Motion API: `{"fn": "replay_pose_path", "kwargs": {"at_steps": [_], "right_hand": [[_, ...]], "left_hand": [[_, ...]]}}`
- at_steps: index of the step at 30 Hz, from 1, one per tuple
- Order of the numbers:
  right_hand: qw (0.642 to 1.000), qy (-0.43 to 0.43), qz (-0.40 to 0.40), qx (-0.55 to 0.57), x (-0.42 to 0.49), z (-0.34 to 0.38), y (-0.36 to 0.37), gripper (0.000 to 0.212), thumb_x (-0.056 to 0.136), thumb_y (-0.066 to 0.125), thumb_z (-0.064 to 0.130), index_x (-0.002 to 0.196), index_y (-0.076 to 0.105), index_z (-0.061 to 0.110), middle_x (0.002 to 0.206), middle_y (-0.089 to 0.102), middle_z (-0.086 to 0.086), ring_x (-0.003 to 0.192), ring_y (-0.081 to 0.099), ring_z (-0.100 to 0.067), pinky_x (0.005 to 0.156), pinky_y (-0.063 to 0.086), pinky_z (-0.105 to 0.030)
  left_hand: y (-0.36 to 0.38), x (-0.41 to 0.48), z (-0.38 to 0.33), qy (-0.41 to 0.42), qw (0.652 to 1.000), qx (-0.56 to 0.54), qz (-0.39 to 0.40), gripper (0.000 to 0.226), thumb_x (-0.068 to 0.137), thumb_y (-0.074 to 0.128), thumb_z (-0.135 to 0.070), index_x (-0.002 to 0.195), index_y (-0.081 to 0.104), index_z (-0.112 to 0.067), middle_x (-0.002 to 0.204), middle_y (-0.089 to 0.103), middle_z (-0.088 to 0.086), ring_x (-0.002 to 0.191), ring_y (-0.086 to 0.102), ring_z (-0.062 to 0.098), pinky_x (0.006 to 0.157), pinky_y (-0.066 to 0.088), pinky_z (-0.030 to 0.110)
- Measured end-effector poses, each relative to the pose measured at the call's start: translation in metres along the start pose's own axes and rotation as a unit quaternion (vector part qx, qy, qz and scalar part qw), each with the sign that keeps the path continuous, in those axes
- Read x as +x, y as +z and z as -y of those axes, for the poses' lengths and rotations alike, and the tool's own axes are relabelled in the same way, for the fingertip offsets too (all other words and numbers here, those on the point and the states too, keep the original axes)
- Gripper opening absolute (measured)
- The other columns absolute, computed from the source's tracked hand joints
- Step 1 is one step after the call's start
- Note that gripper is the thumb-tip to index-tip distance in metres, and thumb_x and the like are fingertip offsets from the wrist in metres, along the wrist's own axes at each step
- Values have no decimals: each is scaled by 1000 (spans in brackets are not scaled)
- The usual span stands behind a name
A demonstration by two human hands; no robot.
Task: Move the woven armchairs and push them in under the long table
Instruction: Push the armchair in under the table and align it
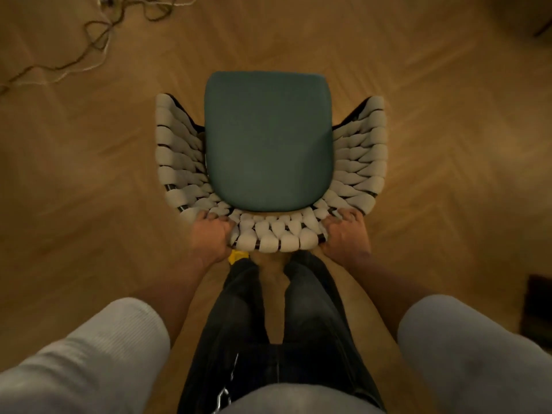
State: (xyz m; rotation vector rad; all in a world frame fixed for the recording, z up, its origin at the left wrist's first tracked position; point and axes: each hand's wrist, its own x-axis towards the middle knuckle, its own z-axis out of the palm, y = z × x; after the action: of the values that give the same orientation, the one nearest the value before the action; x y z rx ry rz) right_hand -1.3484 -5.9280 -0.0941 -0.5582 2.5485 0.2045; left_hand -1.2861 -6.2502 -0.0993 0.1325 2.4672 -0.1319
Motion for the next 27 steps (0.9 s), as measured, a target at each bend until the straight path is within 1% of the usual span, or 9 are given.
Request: {"fn": "replay_pose_path", "kwargs": {"at_steps": [4,8,11,14,16,19,23,27], "right_hand": [[997,74,2,32,-25,2,18,50,73,65,54,110,72,21,111,74,0,123,56,-28,106,30,-44],[987,143,23,64,-50,2,33,49,76,66,53,113,70,22,113,73,1,127,54,-28,108,28,-46],[978,185,35,93,-72,-2,42,50,77,68,53,115,70,21,116,72,0,128,53,-28,109,29,-47],[967,222,37,119,-95,-9,58,50,75,70,52,113,71,19,114,73,-1,128,54,-29,109,30,-48],[959,245,39,137,-108,-15,66,50,73,72,51,111,72,18,112,74,-2,125,55,-30,108,30,-48],[949,275,44,151,-130,-25,77,50,76,70,55,112,70,20,112,72,1,124,54,-27,110,29,-47],[930,319,33,177,-156,-36,92,47,77,68,55,110,71,21,110,73,1,123,54,-26,113,28,-47],[907,364,36,207,-175,-37,103,48,79,68,55,114,69,22,114,72,2,127,52,-26,112,25,-46]], "left_hand": [[-21,23,-4,76,996,48,-6,53,77,67,-51,126,62,-32,120,68,-6,114,58,22,102,35,40],[-36,44,-18,136,986,94,-9,57,77,67,-54,130,59,-33,125,67,-8,119,56,21,105,34,40],[-45,56,-36,175,975,135,-14,59,79,65,-59,132,59,-33,128,66,-8,122,54,21,108,33,40],[-53,64,-61,211,963,163,-26,58,79,63,-66,129,61,-35,126,67,-10,121,55,20,109,33,40],[-58,70,-79,230,956,181,-27,57,79,64,-65,127,61,-35,124,68,-9,119,56,21,109,33,41],[-67,77,-109,257,944,206,-20,54,76,66,-60,123,61,-34,120,68,-7,116,56,21,108,34,40],[-77,86,-149,298,927,227,-22,52,76,67,-54,124,61,-33,122,68,-7,118,56,21,110,33,39],[-89,96,-181,333,905,264,-30,54,78,66,-58,126,61,-34,124,67,-8,120,55,19,111,32,39]]}}
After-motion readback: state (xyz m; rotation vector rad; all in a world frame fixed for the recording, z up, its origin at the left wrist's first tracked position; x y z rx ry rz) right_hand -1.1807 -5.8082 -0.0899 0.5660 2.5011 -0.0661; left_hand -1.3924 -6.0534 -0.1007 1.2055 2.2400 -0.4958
